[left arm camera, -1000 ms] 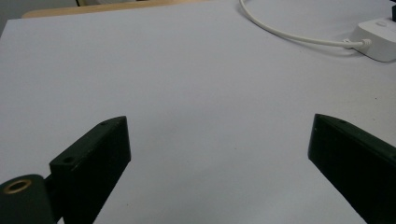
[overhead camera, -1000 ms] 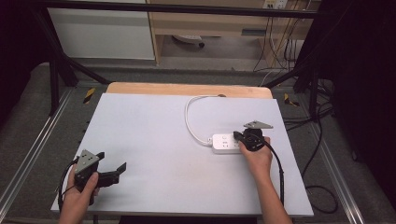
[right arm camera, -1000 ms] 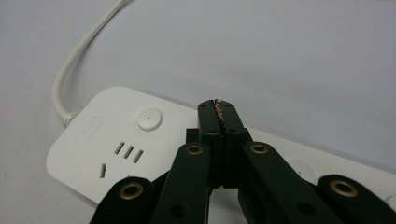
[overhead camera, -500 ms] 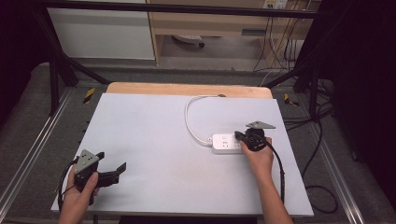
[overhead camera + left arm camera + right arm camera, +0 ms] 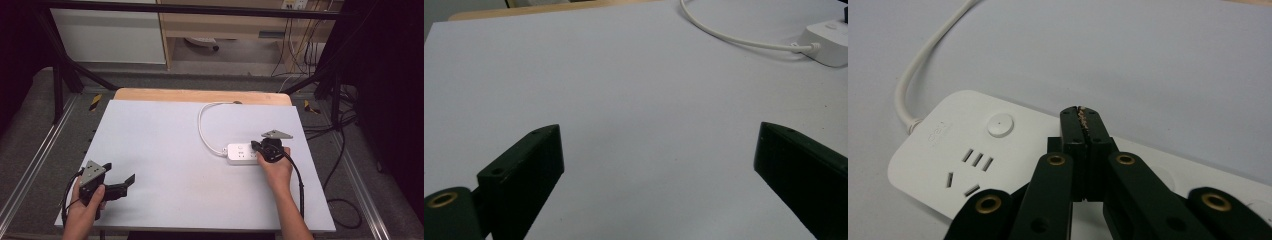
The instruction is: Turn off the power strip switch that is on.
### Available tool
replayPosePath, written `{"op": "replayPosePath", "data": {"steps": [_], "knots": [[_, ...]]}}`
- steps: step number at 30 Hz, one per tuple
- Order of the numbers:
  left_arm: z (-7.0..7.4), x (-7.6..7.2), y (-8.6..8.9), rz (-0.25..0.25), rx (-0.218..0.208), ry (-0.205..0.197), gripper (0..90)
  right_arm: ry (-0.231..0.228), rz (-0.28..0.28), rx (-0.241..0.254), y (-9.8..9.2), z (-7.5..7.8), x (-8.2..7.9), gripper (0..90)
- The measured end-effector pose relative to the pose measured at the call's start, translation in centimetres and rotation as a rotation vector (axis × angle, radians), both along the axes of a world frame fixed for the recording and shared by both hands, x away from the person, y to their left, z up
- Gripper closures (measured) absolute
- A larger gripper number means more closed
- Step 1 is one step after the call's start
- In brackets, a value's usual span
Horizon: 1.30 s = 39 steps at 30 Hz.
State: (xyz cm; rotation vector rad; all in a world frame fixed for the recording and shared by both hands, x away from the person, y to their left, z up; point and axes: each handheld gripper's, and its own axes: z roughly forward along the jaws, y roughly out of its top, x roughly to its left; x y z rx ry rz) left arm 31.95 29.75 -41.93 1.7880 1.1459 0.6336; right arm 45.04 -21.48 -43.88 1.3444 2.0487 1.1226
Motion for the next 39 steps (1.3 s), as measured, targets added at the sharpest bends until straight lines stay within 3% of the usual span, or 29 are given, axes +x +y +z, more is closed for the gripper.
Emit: {"op": "replayPosePath", "data": {"steps": [39], "knots": [[0.02,-0.01,0.00,0.000,0.002,0.000,5.6,-0.022,0.000,-0.020,0.19,-0.13,-0.17,90.0]]}}
